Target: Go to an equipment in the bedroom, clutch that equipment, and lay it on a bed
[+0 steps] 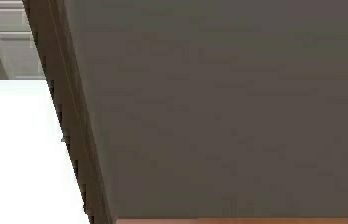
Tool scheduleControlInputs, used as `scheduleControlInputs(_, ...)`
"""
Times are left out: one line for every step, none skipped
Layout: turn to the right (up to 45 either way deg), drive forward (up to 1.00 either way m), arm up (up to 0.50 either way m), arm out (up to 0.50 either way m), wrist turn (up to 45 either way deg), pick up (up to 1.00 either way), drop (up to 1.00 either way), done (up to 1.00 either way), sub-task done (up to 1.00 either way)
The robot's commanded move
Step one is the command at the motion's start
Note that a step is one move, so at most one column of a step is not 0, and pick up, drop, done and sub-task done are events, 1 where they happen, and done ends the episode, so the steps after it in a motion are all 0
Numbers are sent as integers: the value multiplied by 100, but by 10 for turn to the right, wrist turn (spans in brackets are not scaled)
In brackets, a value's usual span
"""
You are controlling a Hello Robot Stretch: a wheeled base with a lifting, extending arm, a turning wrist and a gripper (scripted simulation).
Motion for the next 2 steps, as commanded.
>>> scheduleControlInputs(-420, 0, 0, 0, 0, 0, 0, 0, 0)
scheduleControlInputs(-30, 0, 0, 0, 0, 0, 0, 0, 0)
